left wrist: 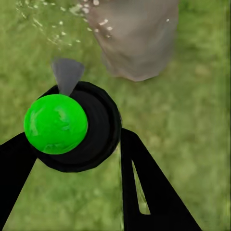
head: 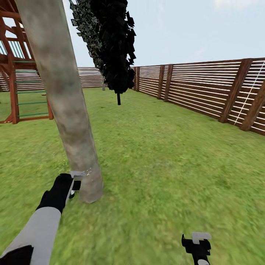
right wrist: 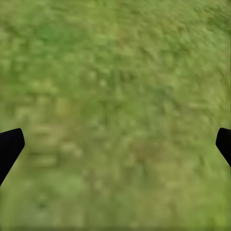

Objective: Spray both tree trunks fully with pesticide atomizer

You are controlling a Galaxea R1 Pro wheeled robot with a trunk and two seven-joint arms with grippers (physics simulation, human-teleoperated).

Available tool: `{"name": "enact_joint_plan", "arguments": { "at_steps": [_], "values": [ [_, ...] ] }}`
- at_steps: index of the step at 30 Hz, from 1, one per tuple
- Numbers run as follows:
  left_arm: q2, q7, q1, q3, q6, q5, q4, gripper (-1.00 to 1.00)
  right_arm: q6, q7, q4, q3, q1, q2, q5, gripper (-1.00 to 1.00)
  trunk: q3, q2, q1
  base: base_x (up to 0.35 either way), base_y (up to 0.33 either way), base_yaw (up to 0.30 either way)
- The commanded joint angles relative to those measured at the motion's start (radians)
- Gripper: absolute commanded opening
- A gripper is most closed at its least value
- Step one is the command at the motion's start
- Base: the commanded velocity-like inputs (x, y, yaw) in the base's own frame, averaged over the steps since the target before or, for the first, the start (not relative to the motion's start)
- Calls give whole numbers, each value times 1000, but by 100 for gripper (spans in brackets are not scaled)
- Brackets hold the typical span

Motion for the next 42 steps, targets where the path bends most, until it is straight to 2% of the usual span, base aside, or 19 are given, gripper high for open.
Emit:
{"name": "enact_joint_plan", "arguments": {
  "at_steps": [1, 3, 5, 8, 10, 12, 13, 16, 18, 22, 24, 27, 29, 31, 33, 34, 37, 40, 42],
  "values": [
    [-1, -6, -14, 1, 16, -9, -2, -100, -3, -2, 1, 9, -1, 0, -9, 100, -1, 0, 0, 0, 0, 0],
    [11, -7, -34, 4, 30, -9, -3, -100, -3, -2, 1, 8, -1, 0, -10, 100, -1, 0, 0, 0, 0, 0],
    [59, -24, -39, 4, 37, -9, -4, -100, -3, -2, 1, 9, -1, 0, -9, 100, -1, 0, 0, 0, 0, 0],
    [56, -96, -40, -4, 66, -11, -4, -100, -3, -2, 1, 9, -1, 0, -8, 100, -1, 0, 0, 0, 0, 0],
    [33, -123, -44, -40, 87, -13, -5, -100, -3, -1, 1, 9, -1, 0, -9, 100, -1, 0, 0, 0, 0, 0],
    [28, -129, -50, -60, 104, -16, -6, -100, -3, -2, 1, 9, -1, 0, -8, 100, -1, 0, 0, 0, 0, 0],
    [34, -130, -51, -63, 118, -17, -5, -100, -3, -2, 1, 9, -1, 0, -8, 100, -1, 0, 0, 0, 0, 0],
    [97, -133, -49, -65, 136, -19, -4, -100, -3, -2, 1, 9, -1, 0, -9, 100, -1, 0, 0, 0, 0, 0],
    [106, -133, -44, -66, 137, -17, -5, -100, -3, -2, 1, 9, -1, 0, -9, 100, -1, 0, 0, 68, 29, 0],
    [91, -134, -41, -82, 137, -13, -2, -100, -3, -2, 1, 9, -1, 0, -9, 100, -1, 0, 0, 265, 117, 0],
    [94, -133, -41, -91, 138, -13, 1, -100, -3, -2, 1, 9, -1, 0, -9, 100, -1, 0, 0, 43, 17, 0],
    [116, -133, -40, -91, 137, -20, 5, -100, -3, -2, 1, 9, -1, 0, -9, 100, -1, 0, 0, 8, 3, 0],
    [148, -133, -37, -94, 137, -17, 9, -100, -3, -2, 1, 9, -1, 0, -8, 100, -1, 0, 0, 1, 0, 0],
    [137, -134, -38, -94, 136, -14, 10, -100, -3, -2, 1, 9, -1, 0, -8, 100, -1, 0, 0, 0, 0, 0],
    [83, -131, -37, -101, 134, -15, 10, -100, -3, -2, 1, 9, -1, 0, -8, 100, -1, 0, 0, 57, -72, 0],
    [75, -132, -37, -101, 134, -15, 10, -100, -3, -2, 1, 9, -1, 0, -8, 100, -1, 0, 0, 142, -189, 0],
    [84, -132, -35, -96, 133, -14, 11, -100, -3, -2, 1, 9, -1, 0, -8, 100, -1, 0, 0, 73, -95, 0],
    [133, -127, -20, -94, 126, -16, 45, -100, -3, -2, 1, 9, -1, 0, -8, 100, -1, 0, 0, 7, -9, 0],
    [139, -125, -17, -95, 121, -17, 80, -100, -3, -2, 1, 9, -1, 0, -8, 100, -1, 0, 0, 1, -1, 0]
  ]
}}
